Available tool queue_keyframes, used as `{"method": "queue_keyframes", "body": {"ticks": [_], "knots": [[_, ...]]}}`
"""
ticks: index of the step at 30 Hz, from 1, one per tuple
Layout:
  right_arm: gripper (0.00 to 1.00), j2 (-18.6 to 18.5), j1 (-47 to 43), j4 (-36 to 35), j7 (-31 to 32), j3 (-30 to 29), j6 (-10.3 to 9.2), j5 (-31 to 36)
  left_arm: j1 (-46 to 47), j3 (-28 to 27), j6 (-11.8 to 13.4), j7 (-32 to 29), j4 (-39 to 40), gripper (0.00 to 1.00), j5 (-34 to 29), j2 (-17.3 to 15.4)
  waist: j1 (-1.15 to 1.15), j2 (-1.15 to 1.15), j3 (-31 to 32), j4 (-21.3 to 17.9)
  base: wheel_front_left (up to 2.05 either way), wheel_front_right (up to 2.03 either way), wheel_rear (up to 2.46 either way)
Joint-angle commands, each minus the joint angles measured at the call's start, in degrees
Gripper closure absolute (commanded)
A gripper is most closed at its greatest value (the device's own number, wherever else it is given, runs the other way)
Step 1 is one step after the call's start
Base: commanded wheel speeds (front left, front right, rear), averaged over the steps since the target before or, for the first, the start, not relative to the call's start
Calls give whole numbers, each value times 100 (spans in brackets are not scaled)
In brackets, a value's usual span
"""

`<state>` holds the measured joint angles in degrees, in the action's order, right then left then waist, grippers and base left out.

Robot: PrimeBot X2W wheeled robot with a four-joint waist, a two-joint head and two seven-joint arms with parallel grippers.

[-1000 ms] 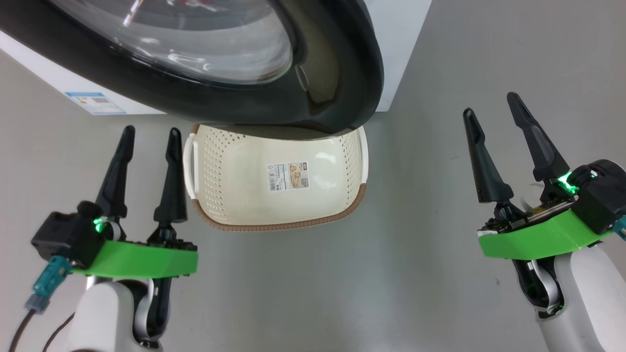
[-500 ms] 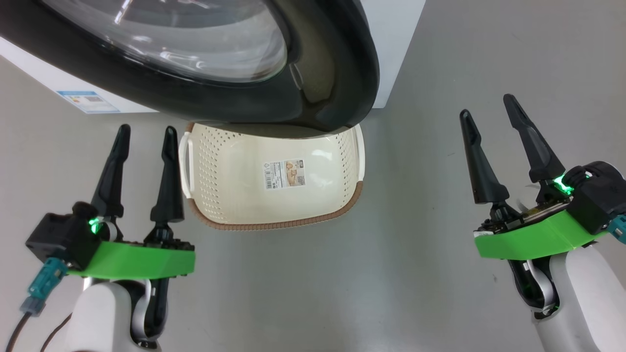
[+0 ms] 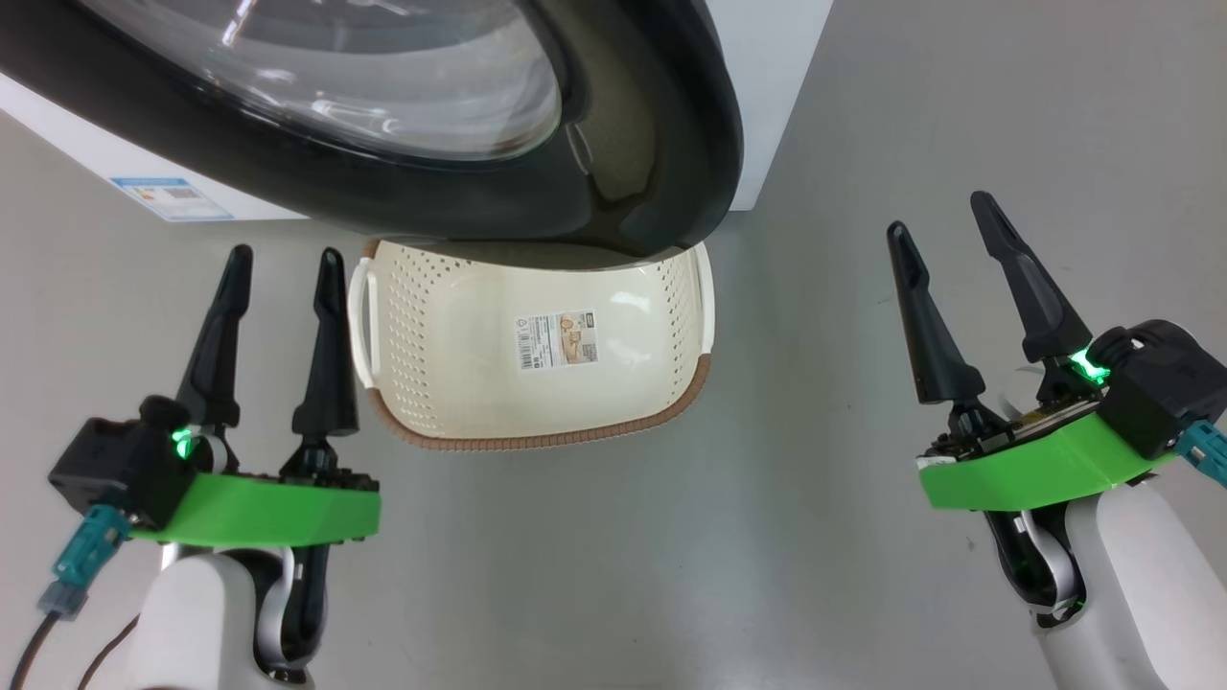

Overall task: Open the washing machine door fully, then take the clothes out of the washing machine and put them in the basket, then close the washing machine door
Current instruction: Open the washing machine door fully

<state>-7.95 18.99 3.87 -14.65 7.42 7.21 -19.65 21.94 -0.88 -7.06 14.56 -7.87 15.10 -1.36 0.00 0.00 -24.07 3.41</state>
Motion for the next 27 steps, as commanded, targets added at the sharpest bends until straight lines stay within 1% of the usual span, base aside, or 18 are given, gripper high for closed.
{"method": "queue_keyframes", "body": {"ticks": [1,2,3,6,8,11,12,15,17,20,24,27], "knots": [[13,65,51,-133,-35,103,28,-69,-108,-183,29,44,120,0,-42,-152,0,0,-9,8,0,0,0],[69,74,85,-148,-35,88,28,-77,-106,-178,29,44,120,0,-37,-152,0,0,-14,14,0,0,0],[100,86,116,-154,-35,82,28,-100,-105,-169,29,44,120,0,-30,-152,0,0,-15,24,0,0,0],[100,66,220,-109,-35,150,28,-169,-97,-132,36,44,122,0,-18,-152,0,0,-16,61,0,0,0],[100,78,316,-44,-35,201,28,-411,-92,-96,53,44,139,0,2,-152,0,0,-18,101,0,0,0],[100,167,494,129,-35,208,28,-1294,-88,-41,69,44,155,0,32,-152,0,0,-23,169,0,0,0],[100,189,665,250,-35,237,28,-2030,-87,-25,74,44,160,0,55,-152,0,0,-29,208,0,0,0],[100,84,949,404,-9,422,28,-3199,-85,14,87,44,158,0,87,-152,0,0,-49,279,0,0,0],[100,41,1131,441,218,499,28,-4171,-83,47,103,44,157,0,63,-152,0,0,-64,322,0,0,0],[100,-40,1392,416,796,431,28,-5519,-65,83,124,44,172,0,101,-152,0,0,-99,388,0,0,0],[100,-134,1782,529,1756,222,28,-6926,-54,96,128,44,188,0,60,-152,0,0,-135,430,0,0,0],[100,-96,2070,793,2592,18,28,-7960,-64,121,126,44,178,0,35,-152,0,0,-141,458,0,0,0]]}}
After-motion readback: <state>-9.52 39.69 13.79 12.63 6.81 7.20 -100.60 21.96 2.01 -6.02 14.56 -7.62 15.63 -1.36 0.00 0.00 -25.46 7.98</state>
